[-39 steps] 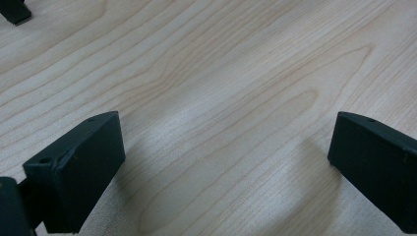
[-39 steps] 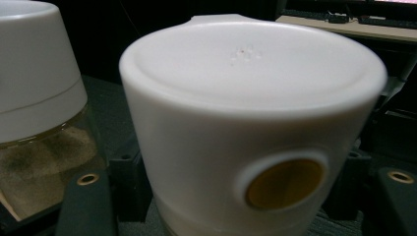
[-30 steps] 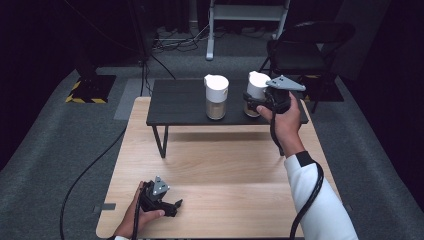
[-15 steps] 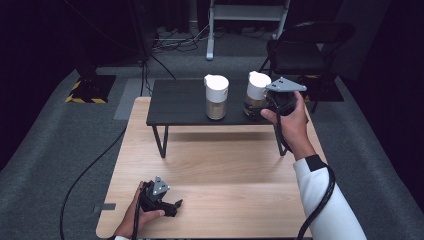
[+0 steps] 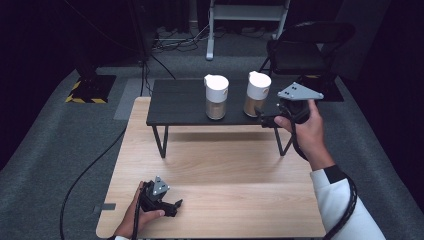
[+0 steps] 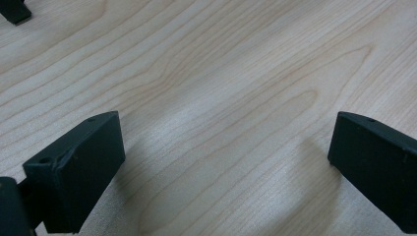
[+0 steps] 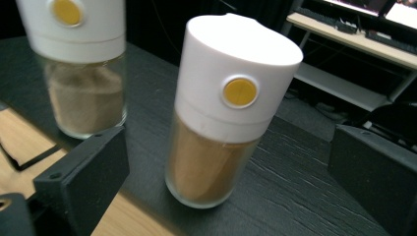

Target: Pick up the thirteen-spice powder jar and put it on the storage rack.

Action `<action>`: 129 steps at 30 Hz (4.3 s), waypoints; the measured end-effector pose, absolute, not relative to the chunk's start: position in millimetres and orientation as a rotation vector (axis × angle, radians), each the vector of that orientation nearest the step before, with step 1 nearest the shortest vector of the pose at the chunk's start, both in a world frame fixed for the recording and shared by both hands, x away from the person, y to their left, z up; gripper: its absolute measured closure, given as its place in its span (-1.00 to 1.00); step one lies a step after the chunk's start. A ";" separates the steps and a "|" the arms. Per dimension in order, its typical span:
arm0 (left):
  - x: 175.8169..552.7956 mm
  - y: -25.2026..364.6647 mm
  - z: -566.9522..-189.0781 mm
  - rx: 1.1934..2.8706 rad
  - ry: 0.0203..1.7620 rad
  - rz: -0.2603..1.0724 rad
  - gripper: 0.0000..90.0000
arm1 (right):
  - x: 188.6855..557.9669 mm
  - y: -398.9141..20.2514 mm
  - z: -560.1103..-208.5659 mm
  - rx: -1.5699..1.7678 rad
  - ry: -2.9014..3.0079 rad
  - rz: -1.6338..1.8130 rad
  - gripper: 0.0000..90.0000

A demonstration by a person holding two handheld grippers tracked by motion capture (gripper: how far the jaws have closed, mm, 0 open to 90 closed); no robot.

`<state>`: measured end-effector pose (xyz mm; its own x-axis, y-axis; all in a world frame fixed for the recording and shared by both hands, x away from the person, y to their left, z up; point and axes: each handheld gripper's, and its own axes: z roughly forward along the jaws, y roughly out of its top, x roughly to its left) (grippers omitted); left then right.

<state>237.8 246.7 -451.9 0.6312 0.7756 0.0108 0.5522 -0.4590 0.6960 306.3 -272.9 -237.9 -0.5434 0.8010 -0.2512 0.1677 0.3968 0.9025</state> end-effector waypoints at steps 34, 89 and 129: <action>237.7 246.6 -452.0 2.183 1.033 0.433 -0.99 | 255.5 -315.9 -300.7 0.805 2.020 1.179 -0.96; 237.3 246.1 -452.2 2.181 1.037 0.434 -0.99 | 235.3 -336.1 -410.0 0.808 2.262 1.004 -0.96; 237.5 245.5 -452.3 2.183 1.030 0.431 -0.99 | 261.6 -339.2 -443.2 0.939 2.398 0.902 -0.96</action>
<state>237.5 245.5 -452.3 0.6327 0.7743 0.0098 0.5505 -0.4587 0.6975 261.6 -339.2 -443.2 -0.6887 0.7123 -0.1350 0.4469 0.5638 0.6946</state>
